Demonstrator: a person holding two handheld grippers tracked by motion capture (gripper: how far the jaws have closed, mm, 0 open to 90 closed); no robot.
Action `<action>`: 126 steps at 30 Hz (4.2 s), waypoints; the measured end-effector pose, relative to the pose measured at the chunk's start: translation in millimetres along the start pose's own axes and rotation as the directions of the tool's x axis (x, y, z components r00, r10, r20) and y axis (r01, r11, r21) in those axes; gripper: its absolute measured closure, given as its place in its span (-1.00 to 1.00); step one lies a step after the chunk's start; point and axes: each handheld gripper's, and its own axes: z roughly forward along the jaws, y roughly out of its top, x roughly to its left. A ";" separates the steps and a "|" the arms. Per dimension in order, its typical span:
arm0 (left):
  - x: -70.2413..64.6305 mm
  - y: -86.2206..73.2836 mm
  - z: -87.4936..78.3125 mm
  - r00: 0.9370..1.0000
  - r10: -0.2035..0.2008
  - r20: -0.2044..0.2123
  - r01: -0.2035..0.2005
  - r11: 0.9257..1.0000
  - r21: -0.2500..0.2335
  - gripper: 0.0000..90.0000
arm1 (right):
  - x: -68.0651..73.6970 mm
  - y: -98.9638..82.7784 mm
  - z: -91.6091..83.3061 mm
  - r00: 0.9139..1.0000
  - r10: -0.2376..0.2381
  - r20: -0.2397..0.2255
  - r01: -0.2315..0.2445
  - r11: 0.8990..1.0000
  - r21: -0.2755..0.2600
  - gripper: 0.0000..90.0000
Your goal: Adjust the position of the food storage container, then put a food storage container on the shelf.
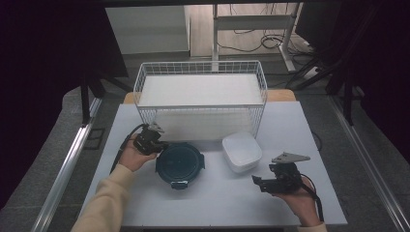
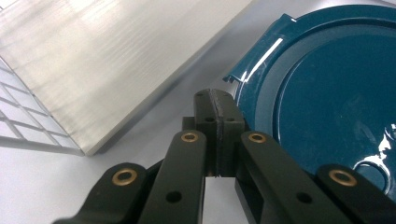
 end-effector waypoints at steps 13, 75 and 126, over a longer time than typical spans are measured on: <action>-10.1 3.1 2.0 0.998 0.059 0.013 -0.059 0.998 0.000 1.00 | -0.2 0.4 -1.3 1.000 0.001 0.001 -0.001 1.000 -0.004 -0.54; -68.6 4.8 -15.6 0.992 0.070 0.103 -0.060 0.994 -0.091 1.00 | -1.0 1.9 -6.9 1.000 0.011 0.008 -0.011 0.999 -0.030 -0.54; -64.9 -56.9 -79.0 0.962 -0.242 0.124 0.266 0.931 -0.249 -0.53 | 2.3 8.2 -26.1 0.997 0.041 -0.066 -0.049 0.990 -0.132 -0.50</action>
